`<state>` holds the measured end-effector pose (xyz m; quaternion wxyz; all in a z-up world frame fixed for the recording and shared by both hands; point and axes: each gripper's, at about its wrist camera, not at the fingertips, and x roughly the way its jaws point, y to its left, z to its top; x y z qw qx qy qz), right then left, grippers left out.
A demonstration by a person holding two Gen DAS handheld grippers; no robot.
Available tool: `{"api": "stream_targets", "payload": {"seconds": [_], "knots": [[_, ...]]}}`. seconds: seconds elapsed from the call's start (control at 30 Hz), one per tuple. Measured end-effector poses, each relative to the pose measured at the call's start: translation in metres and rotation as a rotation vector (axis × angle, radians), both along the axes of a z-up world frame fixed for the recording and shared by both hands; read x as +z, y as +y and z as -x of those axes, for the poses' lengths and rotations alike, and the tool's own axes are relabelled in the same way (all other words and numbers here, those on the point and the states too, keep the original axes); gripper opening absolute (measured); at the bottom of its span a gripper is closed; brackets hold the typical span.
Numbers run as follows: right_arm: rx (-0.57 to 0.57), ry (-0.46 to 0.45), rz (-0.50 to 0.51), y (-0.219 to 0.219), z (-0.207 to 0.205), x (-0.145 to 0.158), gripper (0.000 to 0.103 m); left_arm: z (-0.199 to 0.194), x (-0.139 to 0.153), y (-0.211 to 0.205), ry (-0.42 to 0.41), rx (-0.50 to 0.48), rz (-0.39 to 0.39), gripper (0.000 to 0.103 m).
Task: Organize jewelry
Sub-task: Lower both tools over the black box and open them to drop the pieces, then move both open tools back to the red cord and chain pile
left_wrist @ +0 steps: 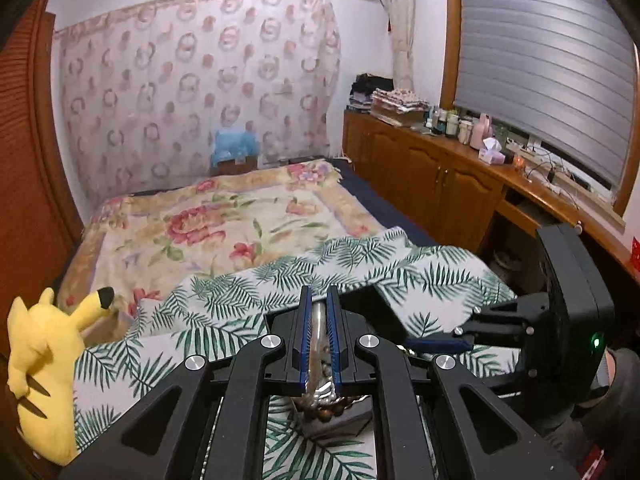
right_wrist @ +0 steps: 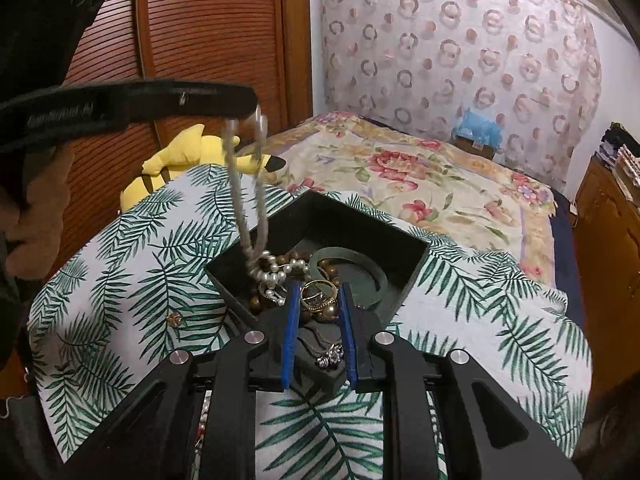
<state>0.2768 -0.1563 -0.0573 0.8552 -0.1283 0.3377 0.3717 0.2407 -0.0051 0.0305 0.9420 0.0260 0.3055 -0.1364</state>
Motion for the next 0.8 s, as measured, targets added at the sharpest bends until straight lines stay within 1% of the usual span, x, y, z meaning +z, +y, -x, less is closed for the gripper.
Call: {"api": "stream_targets", "payload": {"seconds": [0.17, 0.23, 0.3, 0.33, 0.37, 0.53, 0.67, 0.8], "knots": [[-0.015, 0.003, 0.004, 0.005, -0.007, -0.004, 0.022, 0.002, -0.007, 0.006, 0.015, 0.011, 0.007, 0.007], [-0.020, -0.010, 0.009, 0.006, -0.008, -0.003, 0.024, 0.006, -0.008, 0.007, 0.015, 0.012, 0.007, 0.007], [-0.031, -0.013, 0.004, 0.006, -0.008, -0.003, 0.038, 0.008, -0.009, 0.009, 0.016, 0.015, 0.005, 0.007], [-0.038, -0.016, 0.000, 0.005, -0.008, -0.002, 0.042, 0.011, -0.011, 0.010, 0.020, 0.014, 0.006, 0.007], [-0.053, -0.024, -0.007, 0.003, -0.006, -0.001, 0.050, 0.014, -0.014, 0.011, 0.026, 0.010, 0.006, 0.007], [-0.074, -0.027, -0.025, -0.008, 0.010, 0.002, 0.051, 0.036, -0.029, 0.015, 0.046, 0.007, 0.001, 0.007], [-0.075, -0.031, -0.030, -0.016, 0.036, 0.001, 0.051, 0.058, -0.042, 0.019, 0.061, 0.005, 0.010, 0.007], [-0.074, -0.024, -0.016, -0.022, 0.067, -0.008, 0.051, 0.076, -0.056, 0.020, 0.077, 0.010, 0.019, 0.007]]}}
